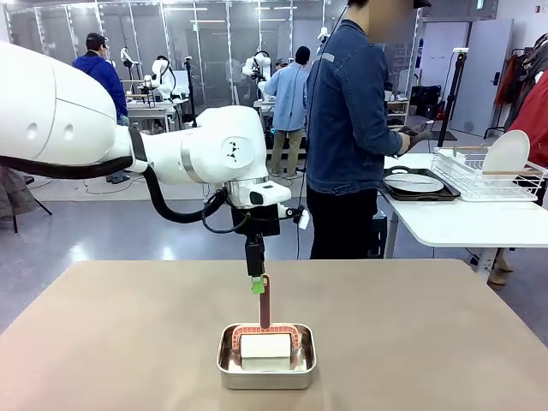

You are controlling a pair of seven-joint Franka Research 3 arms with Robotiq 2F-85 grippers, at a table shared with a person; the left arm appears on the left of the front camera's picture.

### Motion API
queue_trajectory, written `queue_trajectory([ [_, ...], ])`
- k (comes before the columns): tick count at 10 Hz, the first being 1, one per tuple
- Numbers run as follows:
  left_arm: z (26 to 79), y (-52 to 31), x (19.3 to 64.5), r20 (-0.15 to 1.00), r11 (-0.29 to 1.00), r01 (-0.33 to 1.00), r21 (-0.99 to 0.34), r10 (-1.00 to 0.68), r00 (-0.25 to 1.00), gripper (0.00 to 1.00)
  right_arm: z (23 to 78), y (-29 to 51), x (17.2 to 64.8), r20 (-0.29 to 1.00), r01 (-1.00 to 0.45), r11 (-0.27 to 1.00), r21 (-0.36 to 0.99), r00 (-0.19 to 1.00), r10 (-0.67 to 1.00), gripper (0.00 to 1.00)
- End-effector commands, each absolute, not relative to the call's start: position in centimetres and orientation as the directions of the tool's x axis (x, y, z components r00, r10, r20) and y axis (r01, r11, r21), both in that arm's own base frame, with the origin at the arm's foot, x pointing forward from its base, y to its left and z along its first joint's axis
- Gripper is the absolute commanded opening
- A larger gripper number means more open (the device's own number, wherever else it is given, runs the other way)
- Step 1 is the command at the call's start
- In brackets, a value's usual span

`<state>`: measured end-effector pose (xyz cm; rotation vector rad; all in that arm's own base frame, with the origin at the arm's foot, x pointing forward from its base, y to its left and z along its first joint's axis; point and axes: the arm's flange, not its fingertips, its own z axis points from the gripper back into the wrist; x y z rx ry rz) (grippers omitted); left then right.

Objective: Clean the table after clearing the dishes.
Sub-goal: When the right (or left) Handle tray is removed, use the right hand (or left hand) to clean the right (or left) side of the table with the Lint Roller.

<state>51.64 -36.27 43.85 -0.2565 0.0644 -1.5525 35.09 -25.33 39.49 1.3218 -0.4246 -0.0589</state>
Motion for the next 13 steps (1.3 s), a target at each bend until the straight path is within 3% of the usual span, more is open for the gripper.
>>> queue_trajectory([
  [1, 43.3, -37.0, 51.9, 0.124, 0.017, 0.970, -0.242, -0.991, 0.048, 1.00, 39.8, -25.3, 34.9, 0.279, -0.207, 0.261, 0.943, 0.920, -0.277, 1.00],
  [5, 42.1, -37.4, 51.8, 0.145, 0.003, 0.957, -0.291, -0.988, 0.047, 1.00, 39.8, -25.3, 34.9, 0.279, -0.207, 0.261, 0.943, 0.920, -0.277, 1.00],
  [8, 42.1, -37.6, 51.7, 0.093, 0.004, 0.960, -0.279, -0.995, 0.032, 0.13, 39.8, -25.3, 34.9, 0.279, -0.207, 0.261, 0.943, 0.920, -0.277, 1.00],
  [9, 42.1, -37.7, 51.7, 0.089, 0.002, 0.959, -0.284, -0.996, 0.028, 0.00, 39.8, -25.3, 34.9, 0.279, -0.207, 0.261, 0.943, 0.920, -0.277, 1.00],
  [12, 42.3, -37.8, 51.7, 0.072, 0.010, 0.958, -0.286, -0.997, 0.031, 0.03, 39.8, -25.3, 34.9, 0.279, -0.207, 0.261, 0.943, 0.920, -0.277, 1.00],
  [13, 42.5, -37.9, 51.7, 0.078, 0.005, 0.958, -0.288, -0.997, 0.029, 0.00, 39.8, -25.3, 34.9, 0.279, -0.207, 0.261, 0.943, 0.920, -0.277, 1.00],
])
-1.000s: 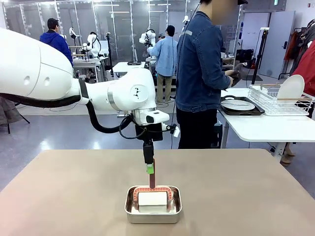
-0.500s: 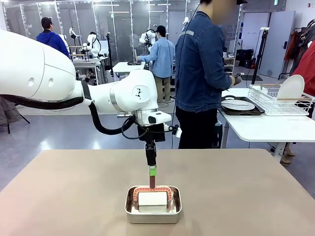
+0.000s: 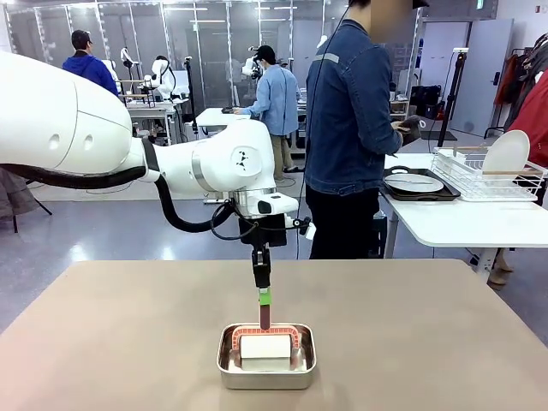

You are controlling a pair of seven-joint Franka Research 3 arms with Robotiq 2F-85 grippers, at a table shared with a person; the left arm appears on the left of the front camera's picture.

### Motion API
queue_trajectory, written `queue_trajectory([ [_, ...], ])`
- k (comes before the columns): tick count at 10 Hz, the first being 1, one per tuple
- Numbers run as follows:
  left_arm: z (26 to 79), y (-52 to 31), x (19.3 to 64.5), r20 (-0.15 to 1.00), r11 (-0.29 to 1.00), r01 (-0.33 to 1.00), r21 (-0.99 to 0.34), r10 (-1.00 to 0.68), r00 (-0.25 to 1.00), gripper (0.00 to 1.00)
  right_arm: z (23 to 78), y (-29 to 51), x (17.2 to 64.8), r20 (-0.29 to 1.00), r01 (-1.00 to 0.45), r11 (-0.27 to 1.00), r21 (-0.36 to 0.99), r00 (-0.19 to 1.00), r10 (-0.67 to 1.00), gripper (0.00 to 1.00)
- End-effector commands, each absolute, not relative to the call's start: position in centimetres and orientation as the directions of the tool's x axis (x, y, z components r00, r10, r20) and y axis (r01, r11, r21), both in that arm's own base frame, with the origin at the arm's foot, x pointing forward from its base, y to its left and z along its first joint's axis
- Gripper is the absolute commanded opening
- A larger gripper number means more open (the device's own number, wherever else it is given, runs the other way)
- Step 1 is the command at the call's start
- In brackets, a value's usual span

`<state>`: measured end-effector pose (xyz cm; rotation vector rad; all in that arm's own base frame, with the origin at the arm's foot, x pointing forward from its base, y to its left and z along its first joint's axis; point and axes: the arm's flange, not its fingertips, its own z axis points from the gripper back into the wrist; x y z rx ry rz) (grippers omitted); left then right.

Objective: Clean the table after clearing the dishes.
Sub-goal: When the right (or left) Handle tray is removed, use the right hand (or left hand) to clean the right (or left) side of the table with the Lint Roller.

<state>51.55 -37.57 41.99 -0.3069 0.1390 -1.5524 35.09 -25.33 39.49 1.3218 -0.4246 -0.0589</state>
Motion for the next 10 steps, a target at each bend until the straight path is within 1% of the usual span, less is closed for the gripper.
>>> queue_trajectory([
  [1, 42.7, -37.8, 51.6, 0.077, 0.007, 0.959, -0.283, -0.997, 0.030, 0.00, 39.8, -25.3, 34.9, 0.279, -0.207, 0.261, 0.943, 0.920, -0.277, 1.00],
  [3, 43.2, -37.6, 51.4, 0.071, 0.011, 0.960, -0.279, -0.997, 0.032, 0.00, 39.8, -25.3, 34.9, 0.279, -0.207, 0.261, 0.943, 0.920, -0.277, 1.00],
  [4, 43.7, -37.6, 50.9, 0.062, 0.025, 0.966, -0.256, -0.997, 0.043, 0.00, 39.8, -25.3, 34.9, 0.279, -0.207, 0.261, 0.943, 0.920, -0.277, 1.00],
  [5, 45.2, -37.6, 50.0, 0.066, 0.042, 0.968, -0.246, -0.996, 0.060, 0.00, 39.8, -25.3, 34.9, 0.279, -0.207, 0.261, 0.943, 0.920, -0.277, 1.00],
  [6, 48.2, -36.9, 48.9, 0.078, 0.079, 0.977, -0.197, -0.992, 0.096, 0.00, 39.8, -25.3, 34.9, 0.279, -0.207, 0.261, 0.943, 0.920, -0.277, 1.00],
  [7, 51.2, -35.6, 47.9, 0.097, 0.144, 0.975, -0.167, -0.982, 0.161, 0.00, 39.8, -25.3, 34.9, 0.279, -0.207, 0.261, 0.943, 0.920, -0.277, 1.00],
  [8, 54.3, -33.1, 46.6, 0.129, 0.261, 0.957, -0.130, -0.952, 0.277, 0.00, 39.8, -25.3, 34.9, 0.279, -0.207, 0.261, 0.943, 0.920, -0.277, 1.00],
  [9, 56.2, -29.7, 45.8, 0.207, 0.429, 0.896, -0.114, -0.872, 0.444, 0.00, 39.8, -25.3, 34.9, 0.279, -0.207, 0.261, 0.943, 0.920, -0.277, 1.00],
  [10, 56.5, -25.5, 45.6, 0.264, 0.610, 0.778, -0.150, -0.734, 0.626, 0.00, 39.8, -25.3, 34.9, 0.279, -0.207, 0.261, 0.943, 0.920, -0.277, 1.00],
])
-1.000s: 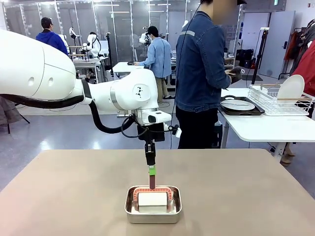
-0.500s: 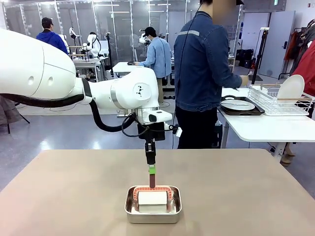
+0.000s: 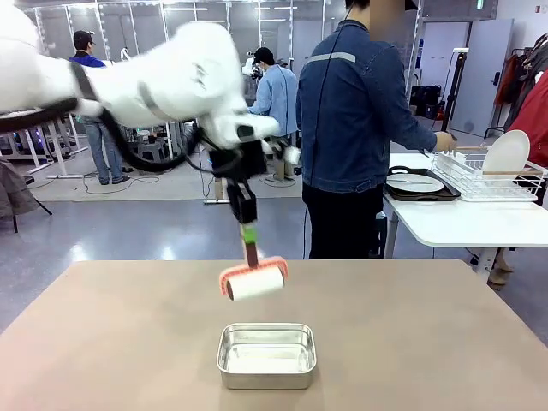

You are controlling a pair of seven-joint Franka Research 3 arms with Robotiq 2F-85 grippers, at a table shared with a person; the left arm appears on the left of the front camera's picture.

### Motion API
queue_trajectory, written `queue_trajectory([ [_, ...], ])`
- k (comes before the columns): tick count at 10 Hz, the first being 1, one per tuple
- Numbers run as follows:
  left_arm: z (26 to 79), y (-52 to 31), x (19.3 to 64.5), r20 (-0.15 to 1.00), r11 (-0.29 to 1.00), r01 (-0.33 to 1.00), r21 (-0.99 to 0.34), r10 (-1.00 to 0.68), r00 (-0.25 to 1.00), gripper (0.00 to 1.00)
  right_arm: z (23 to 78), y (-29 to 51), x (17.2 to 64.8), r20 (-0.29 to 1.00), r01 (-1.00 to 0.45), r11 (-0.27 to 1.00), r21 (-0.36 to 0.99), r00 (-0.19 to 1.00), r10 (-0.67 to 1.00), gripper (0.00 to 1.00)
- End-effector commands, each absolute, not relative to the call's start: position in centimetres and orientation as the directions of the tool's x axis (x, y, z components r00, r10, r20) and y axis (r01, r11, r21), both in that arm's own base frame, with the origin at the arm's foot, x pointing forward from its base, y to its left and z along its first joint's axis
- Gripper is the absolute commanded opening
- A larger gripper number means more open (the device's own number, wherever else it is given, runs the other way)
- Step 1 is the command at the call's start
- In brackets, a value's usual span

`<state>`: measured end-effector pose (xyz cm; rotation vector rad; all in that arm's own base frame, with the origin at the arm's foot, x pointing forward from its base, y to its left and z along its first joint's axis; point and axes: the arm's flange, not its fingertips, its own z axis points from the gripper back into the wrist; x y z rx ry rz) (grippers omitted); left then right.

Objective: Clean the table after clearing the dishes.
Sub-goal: When the right (or left) Handle tray is removed, use the right hand (or left hand) to clean the right (or left) side of the table with the Lint Roller.

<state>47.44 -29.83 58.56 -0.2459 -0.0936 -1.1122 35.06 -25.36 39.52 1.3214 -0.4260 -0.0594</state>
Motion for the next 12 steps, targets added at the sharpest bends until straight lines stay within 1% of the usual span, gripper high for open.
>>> queue_trajectory([
  [1, 55.5, -21.5, 45.0, 0.261, 0.746, 0.634, -0.204, -0.582, 0.770, 0.00, 39.8, -25.3, 34.9, 0.279, -0.207, 0.261, 0.943, 0.920, -0.277, 1.00],
  [2, 53.7, -17.4, 44.4, 0.282, 0.843, 0.480, -0.242, -0.412, 0.866, 0.00, 39.8, -25.3, 34.9, 0.279, -0.207, 0.261, 0.943, 0.920, -0.277, 1.00],
  [3, 51.6, -14.4, 43.4, 0.289, 0.880, 0.357, -0.313, -0.270, 0.918, 0.00, 39.8, -25.3, 34.9, 0.279, -0.207, 0.261, 0.943, 0.920, -0.277, 1.00],
  [4, 50.4, -12.5, 43.2, 0.312, 0.887, 0.286, -0.362, -0.174, 0.934, 0.00, 39.8, -25.3, 34.9, 0.279, -0.207, 0.261, 0.943, 0.920, -0.277, 1.00],
  [5, 49.4, -11.7, 43.4, 0.310, 0.881, 0.264, -0.392, -0.143, 0.940, 0.00, 39.8, -25.3, 34.9, 0.279, -0.207, 0.261, 0.943, 0.920, -0.277, 1.00],
  [6, 49.6, -11.8, 42.9, 0.358, 0.841, 0.423, -0.336, -0.302, 0.884, 0.00, 39.8, -25.3, 34.9, 0.279, -0.207, 0.261, 0.943, 0.920, -0.277, 1.00],
  [7, 49.6, -9.6, 44.3, 0.230, 0.877, 0.319, -0.359, -0.248, 0.941, 0.00, 39.8, -25.3, 34.9, 0.279, -0.207, 0.261, 0.943, 0.920, -0.277, 1.00],
  [10, 49.6, -9.6, 44.3, 0.230, 0.877, 0.319, -0.359, -0.248, 0.941, 0.00, 39.8, -25.3, 34.9, 0.279, -0.207, 0.261, 0.943, 0.920, -0.277, 1.00],
  [11, 48.7, -9.8, 43.9, 0.251, 0.876, 0.317, -0.363, -0.236, 0.939, 0.21, 39.8, -25.3, 34.9, 0.279, -0.207, 0.261, 0.943, 0.920, -0.277, 1.00],
  [12, 48.0, -9.0, 45.6, 0.240, 0.833, 0.268, -0.484, -0.168, 0.956, 0.21, 39.8, -25.3, 34.9, 0.279, -0.207, 0.261, 0.943, 0.920, -0.277, 1.00],
])
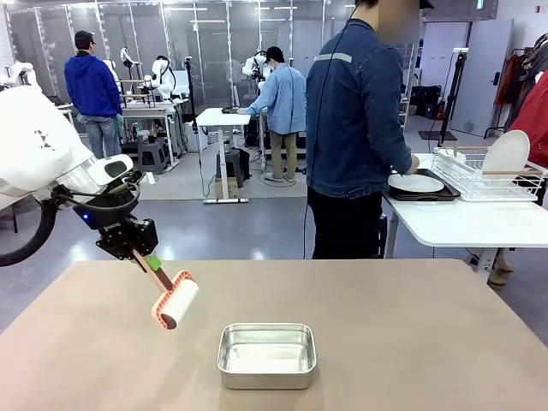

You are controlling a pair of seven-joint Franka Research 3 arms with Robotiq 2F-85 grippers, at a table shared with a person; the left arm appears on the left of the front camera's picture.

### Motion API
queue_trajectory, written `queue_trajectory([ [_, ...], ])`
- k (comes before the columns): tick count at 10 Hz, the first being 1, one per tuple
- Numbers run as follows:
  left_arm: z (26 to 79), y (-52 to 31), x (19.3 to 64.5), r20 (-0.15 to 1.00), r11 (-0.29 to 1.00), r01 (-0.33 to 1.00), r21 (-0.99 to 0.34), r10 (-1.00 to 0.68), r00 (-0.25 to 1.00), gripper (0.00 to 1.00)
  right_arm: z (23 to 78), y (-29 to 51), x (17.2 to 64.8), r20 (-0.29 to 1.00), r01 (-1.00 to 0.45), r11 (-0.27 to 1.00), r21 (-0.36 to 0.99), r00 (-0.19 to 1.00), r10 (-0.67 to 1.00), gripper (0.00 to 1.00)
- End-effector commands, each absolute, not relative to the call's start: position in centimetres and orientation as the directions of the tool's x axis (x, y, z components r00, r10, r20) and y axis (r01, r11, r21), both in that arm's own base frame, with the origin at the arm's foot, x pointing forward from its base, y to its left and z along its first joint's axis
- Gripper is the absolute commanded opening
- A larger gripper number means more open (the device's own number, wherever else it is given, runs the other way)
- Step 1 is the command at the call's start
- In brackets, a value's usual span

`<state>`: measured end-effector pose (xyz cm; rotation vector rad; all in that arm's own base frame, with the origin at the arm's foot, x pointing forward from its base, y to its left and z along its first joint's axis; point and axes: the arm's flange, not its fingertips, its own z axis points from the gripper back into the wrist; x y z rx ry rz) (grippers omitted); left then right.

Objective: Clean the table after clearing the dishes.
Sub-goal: When the right (or left) Handle tray is removed, use the right hand (or left hand) to clean the right (or left) side of the table with the Lint Roller.

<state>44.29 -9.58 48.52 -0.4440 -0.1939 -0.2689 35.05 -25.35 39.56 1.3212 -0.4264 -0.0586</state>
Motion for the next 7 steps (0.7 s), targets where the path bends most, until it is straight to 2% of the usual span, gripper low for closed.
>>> queue_trajectory([
  [1, 46.7, -7.9, 46.7, 0.226, 0.811, 0.221, -0.543, -0.112, 0.968, 0.21, 39.8, -25.3, 34.9, 0.279, -0.207, 0.261, 0.943, 0.920, -0.277, 1.00],
  [2, 45.1, -6.6, 47.3, 0.180, 0.753, 0.174, -0.635, -0.074, 0.981, 0.21, 39.8, -25.3, 34.9, 0.279, -0.207, 0.261, 0.943, 0.920, -0.277, 1.00],
  [3, 43.5, -6.0, 47.9, 0.168, 0.730, 0.146, -0.668, -0.044, 0.985, 0.21, 39.8, -25.3, 34.9, 0.279, -0.207, 0.261, 0.943, 0.920, -0.277, 1.00],
  [5, 40.2, -5.3, 49.2, 0.223, 0.718, 0.134, -0.684, 0.031, 0.974, 0.21, 39.8, -25.3, 34.9, 0.279, -0.207, 0.261, 0.943, 0.920, -0.277, 1.00],
  [7, 37.6, -4.6, 50.4, 0.182, 0.661, 0.123, -0.741, 0.022, 0.983, 0.21, 39.8, -25.3, 34.9, 0.279, -0.207, 0.261, 0.943, 0.920, -0.277, 1.00],
])
